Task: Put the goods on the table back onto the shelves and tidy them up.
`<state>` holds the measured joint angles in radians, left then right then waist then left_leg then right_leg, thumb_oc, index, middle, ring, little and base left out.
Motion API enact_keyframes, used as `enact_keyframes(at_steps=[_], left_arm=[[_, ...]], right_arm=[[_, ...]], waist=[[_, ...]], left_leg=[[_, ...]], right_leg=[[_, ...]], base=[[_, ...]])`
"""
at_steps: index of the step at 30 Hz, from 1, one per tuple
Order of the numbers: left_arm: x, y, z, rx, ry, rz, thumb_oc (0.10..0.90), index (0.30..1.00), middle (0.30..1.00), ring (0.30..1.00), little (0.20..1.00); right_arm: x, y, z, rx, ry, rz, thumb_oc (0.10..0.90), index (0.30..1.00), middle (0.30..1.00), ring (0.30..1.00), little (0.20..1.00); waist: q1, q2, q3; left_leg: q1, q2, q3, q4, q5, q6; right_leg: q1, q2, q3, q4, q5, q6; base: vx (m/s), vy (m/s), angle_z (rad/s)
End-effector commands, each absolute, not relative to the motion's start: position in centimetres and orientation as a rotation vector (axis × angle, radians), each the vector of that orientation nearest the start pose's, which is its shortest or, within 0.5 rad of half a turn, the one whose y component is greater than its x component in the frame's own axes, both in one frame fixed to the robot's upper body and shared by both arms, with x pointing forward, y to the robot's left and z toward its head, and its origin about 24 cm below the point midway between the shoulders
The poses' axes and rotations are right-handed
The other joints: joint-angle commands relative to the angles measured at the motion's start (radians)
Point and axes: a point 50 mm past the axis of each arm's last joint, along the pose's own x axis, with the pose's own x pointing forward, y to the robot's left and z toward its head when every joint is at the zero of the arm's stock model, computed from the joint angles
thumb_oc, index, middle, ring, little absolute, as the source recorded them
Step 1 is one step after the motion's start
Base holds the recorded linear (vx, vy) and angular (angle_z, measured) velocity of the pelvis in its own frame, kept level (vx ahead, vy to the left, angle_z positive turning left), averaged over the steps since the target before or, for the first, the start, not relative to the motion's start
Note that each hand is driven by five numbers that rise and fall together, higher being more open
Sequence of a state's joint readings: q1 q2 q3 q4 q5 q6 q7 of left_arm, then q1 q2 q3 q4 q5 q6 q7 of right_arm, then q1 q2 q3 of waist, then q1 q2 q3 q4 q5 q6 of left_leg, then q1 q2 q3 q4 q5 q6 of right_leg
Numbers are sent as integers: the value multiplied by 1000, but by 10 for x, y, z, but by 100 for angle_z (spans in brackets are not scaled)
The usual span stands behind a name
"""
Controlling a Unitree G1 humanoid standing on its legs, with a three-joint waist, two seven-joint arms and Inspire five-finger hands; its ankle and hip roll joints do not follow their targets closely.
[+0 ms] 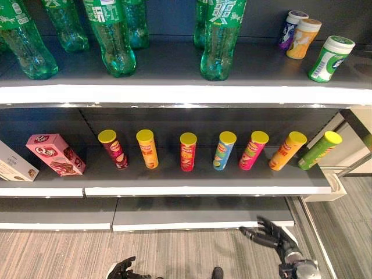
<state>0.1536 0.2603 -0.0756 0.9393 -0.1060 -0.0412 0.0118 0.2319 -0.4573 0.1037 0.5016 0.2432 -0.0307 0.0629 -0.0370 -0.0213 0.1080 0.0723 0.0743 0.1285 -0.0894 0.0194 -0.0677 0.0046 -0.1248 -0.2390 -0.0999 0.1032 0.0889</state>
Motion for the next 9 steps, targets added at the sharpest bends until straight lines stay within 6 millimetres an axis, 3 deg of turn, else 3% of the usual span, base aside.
enact_keyframes(at_steps=[1, 9], left_arm=[[131, 262, -126, 253, 895, 156, 800, 900, 900, 900, 900], [142, 253, -127, 236, 894, 113, 800, 900, 900, 900, 900]], right_arm=[[173, -259, -75, -256, 594, -100, 800, 900, 900, 900, 900], [147, -257, -128, -230, 936, -191, 800, 900, 900, 900, 900]], waist=[[16, -37, 12], [39, -33, 9]], left_leg=[[-2, 49, -7, 2, -58, -43], [13, 48, -19, 2, -62, -41]], right_leg=[[41, -120, 2, 24, -23, 123], [65, -114, -9, 20, -34, 114]], base=[[0, 0, 0], [-1, -1, 2]])
